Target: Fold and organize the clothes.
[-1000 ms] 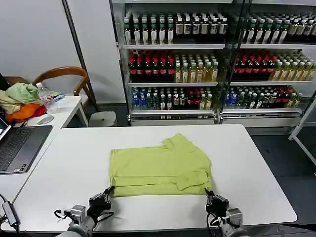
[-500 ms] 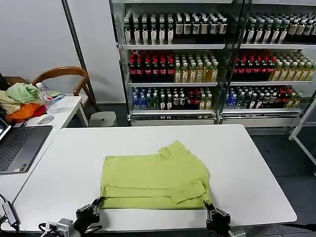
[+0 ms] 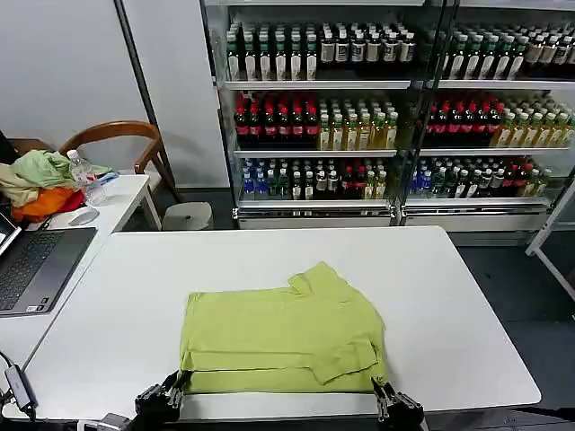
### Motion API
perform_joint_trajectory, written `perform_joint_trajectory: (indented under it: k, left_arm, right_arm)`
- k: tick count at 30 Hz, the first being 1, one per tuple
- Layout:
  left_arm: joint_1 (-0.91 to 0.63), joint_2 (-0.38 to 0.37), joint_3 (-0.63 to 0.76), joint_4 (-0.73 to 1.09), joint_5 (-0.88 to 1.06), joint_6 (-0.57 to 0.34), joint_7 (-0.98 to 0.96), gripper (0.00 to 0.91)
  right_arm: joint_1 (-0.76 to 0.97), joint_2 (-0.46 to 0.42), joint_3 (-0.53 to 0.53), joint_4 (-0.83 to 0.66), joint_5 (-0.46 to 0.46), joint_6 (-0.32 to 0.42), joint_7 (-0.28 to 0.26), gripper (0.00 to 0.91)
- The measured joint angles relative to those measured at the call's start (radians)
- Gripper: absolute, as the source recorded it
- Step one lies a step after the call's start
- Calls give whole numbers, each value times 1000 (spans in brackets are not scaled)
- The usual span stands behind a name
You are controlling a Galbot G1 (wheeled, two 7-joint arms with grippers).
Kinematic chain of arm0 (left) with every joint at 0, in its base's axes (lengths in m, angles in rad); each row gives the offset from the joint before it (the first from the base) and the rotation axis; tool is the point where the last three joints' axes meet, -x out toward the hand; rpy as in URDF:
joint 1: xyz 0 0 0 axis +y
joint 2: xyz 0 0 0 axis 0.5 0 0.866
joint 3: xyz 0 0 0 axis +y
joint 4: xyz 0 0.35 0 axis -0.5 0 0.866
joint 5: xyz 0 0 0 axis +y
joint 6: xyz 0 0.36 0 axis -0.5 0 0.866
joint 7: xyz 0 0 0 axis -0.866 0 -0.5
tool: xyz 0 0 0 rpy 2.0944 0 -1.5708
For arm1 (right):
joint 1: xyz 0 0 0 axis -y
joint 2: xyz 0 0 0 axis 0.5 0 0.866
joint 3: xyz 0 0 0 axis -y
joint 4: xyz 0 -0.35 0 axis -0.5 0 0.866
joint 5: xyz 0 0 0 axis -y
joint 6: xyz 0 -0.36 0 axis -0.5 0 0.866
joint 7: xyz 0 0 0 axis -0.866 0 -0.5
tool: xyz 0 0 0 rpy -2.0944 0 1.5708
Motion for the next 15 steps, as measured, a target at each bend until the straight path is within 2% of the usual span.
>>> perform_joint_trajectory:
  k: [7, 11, 15]
  left_arm:
    - [-10, 22, -27, -60, -7, 6, -18, 907]
    - [-42, 40, -32, -68, -35, 0, -22, 907]
    - [-96, 55, -23, -51, -63, 1, -21, 907]
  right_arm:
    - [-27, -33, 71, 77, 36, -34, -6, 907]
    - [-5, -71, 134, 111, 106, -63, -5, 907]
    - [74, -88, 154, 108, 174, -92, 1, 907]
